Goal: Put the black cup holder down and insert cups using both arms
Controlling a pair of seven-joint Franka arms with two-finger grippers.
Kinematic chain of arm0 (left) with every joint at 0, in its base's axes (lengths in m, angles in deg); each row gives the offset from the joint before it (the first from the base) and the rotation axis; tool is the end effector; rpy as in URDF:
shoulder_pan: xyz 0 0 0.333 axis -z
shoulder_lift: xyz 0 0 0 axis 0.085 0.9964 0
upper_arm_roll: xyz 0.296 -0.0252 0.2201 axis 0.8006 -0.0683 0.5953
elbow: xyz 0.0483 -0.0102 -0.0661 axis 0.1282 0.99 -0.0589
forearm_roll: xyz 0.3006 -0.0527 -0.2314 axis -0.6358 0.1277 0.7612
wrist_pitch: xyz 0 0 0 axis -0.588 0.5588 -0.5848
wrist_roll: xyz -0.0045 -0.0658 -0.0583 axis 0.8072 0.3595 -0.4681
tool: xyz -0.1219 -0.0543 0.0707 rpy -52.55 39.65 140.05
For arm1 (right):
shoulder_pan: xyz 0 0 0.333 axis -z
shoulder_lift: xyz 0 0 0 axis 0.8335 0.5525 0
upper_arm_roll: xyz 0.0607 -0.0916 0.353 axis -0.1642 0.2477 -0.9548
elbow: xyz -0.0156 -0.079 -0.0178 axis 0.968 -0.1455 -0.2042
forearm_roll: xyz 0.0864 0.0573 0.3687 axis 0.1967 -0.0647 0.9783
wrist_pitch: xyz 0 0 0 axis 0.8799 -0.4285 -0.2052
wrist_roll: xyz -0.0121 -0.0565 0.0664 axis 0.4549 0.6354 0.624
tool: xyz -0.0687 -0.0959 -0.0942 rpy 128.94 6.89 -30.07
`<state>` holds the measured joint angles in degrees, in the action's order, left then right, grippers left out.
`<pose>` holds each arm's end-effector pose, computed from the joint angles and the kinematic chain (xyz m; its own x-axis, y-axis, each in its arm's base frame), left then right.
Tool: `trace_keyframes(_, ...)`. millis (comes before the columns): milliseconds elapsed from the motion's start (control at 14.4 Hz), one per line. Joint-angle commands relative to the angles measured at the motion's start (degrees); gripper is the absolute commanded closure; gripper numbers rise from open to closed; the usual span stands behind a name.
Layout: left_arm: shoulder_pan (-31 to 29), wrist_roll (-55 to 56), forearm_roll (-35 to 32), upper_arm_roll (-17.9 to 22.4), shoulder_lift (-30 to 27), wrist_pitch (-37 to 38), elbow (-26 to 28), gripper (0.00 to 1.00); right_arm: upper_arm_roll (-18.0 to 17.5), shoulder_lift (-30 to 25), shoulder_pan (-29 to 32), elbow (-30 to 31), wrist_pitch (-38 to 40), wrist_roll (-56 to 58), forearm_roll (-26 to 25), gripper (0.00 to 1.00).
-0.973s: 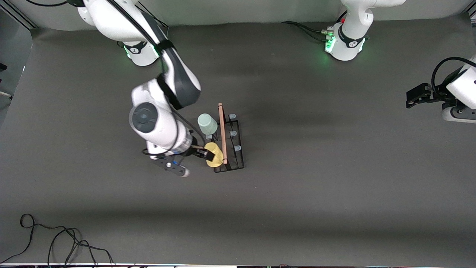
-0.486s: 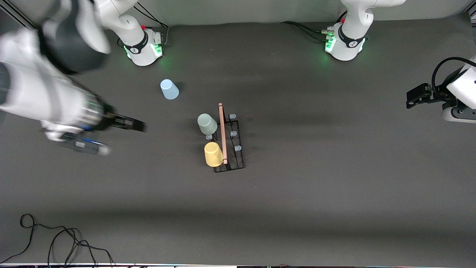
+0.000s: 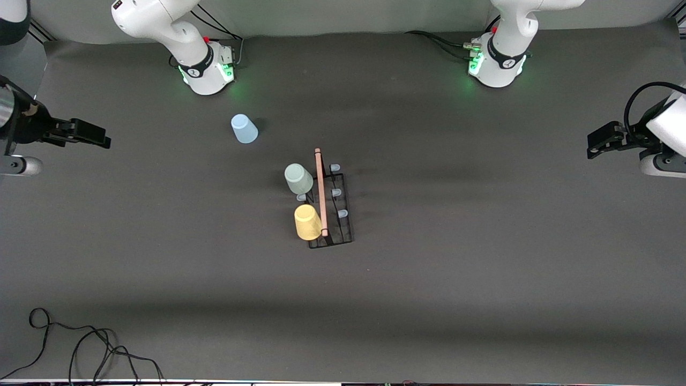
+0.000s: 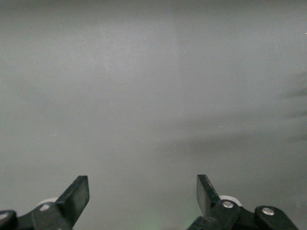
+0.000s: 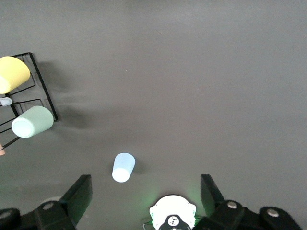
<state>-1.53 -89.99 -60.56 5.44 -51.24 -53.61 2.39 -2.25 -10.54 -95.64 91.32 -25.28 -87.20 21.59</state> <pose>0.5525 -0.0169 0.6208 0.9916 -0.1191 -0.0500 -0.1203 -0.9925 -0.0208 0.5384 0.0203 0.6376 0.9757 -0.0869 -0.2010 -0.0865 -0.9962 0.0109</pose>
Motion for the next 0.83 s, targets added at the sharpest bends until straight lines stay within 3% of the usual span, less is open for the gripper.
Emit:
trace_keyframes(0, 0.4, 0.7, 0.0, 0.3, -1.2, -0.4, 1.0, 0.0, 0.4, 0.0, -1.1, 0.9, 0.1, 1.3, -1.5, 0.0)
trace_keyframes(347, 1.1, 3.4, 0.0, 0.2, -2.0, -0.9, 2.2, 0.0, 1.8, -0.1, -1.1, 1.1, 0.7, 1.4, -1.6, 0.0)
trace_keyframes(486, 1.1, 3.4, 0.0, 0.2, -2.0, -0.9, 2.2, 0.0, -0.8, 0.0, 2.3, 1.1, 0.6, 3.2, -1.8, 0.0)
trace_keyframes(764, 1.1, 3.4, 0.0, 0.2, -1.9, -0.4, 2.2, 0.0, -30.9, -2.3, 29.8, 2.0, 0.4, 4.3, -7.2, 0.0)
